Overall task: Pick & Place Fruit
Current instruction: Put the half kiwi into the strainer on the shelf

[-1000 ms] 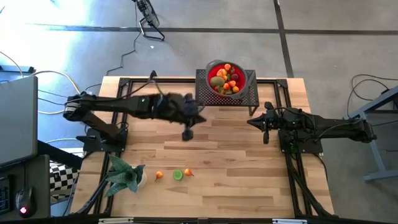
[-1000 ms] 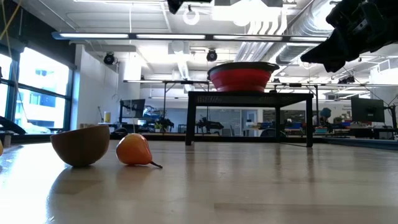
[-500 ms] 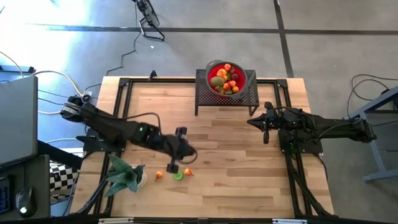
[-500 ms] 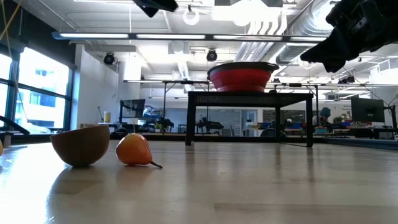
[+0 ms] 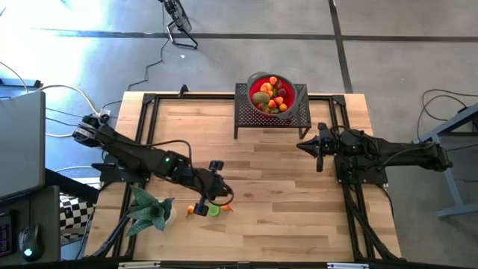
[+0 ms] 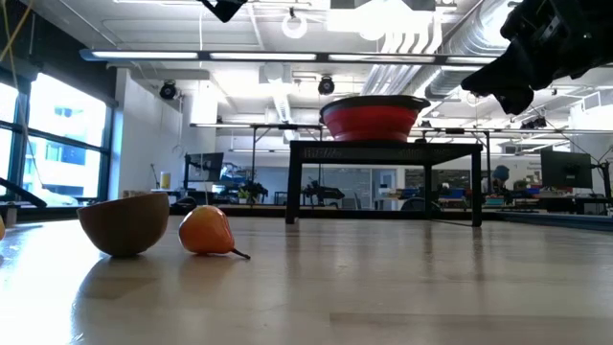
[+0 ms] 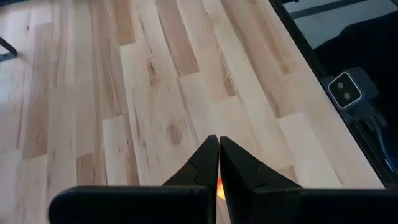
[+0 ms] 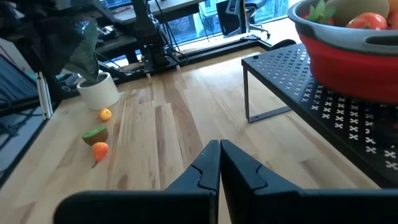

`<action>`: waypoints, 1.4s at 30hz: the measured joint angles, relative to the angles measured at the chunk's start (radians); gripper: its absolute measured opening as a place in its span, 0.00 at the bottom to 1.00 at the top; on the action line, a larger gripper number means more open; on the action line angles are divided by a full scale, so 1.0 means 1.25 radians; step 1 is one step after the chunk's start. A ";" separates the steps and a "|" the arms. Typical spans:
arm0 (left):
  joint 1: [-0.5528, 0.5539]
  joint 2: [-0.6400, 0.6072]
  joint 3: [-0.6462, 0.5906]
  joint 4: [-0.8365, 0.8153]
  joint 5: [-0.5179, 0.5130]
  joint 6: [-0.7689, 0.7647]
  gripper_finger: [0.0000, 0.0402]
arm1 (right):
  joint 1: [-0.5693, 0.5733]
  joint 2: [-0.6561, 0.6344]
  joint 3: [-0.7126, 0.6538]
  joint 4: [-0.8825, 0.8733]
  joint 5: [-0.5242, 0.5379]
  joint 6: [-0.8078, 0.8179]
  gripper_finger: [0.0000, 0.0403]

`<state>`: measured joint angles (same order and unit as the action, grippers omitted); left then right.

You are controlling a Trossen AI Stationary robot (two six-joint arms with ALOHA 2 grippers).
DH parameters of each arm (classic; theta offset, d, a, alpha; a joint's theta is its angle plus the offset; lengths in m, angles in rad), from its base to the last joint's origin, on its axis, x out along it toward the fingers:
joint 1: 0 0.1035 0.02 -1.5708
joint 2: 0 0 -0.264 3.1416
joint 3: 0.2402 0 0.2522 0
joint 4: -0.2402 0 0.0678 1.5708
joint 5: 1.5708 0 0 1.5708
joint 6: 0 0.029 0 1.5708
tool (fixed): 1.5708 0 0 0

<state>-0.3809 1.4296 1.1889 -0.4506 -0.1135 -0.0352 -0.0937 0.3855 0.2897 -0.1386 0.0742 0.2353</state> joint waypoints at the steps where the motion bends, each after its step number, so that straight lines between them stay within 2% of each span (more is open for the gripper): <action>1: 0.000 0.000 0.000 0.000 0.000 0.000 0.03 | 0.000 0.000 0.000 0.000 0.000 0.009 0.01; 7: 0.001 0.000 0.000 0.018 0.001 -0.011 0.03 | 0.000 0.000 0.000 0.000 0.001 0.027 0.01; 11: 0.001 0.000 0.000 0.049 0.068 -0.063 0.08 | 0.000 0.000 0.000 0.000 0.002 0.043 0.01; 14: 0.000 0.000 0.000 0.052 0.069 -0.068 0.18 | 0.000 0.000 0.000 -0.002 0.000 0.070 0.01; 25: 0.001 0.023 0.001 0.054 0.031 -0.062 0.65 | 0.000 0.000 0.000 -0.027 -0.040 0.090 0.01; 30: 0.001 0.022 0.001 0.062 0.032 -0.063 0.80 | 0.000 0.000 0.000 -0.026 -0.041 0.090 0.01; 35: 0.001 0.022 0.001 0.093 0.035 -0.103 0.85 | 0.000 0.000 0.000 -0.026 -0.041 0.090 0.01; 42: -0.012 0.022 0.001 0.034 0.032 -0.130 0.85 | 0.000 0.000 0.000 -0.026 -0.041 0.090 0.01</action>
<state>-0.3956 1.4574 1.1900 -0.4086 -0.0737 -0.1974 -0.0935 0.3855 0.2897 -0.1711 0.0227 0.3480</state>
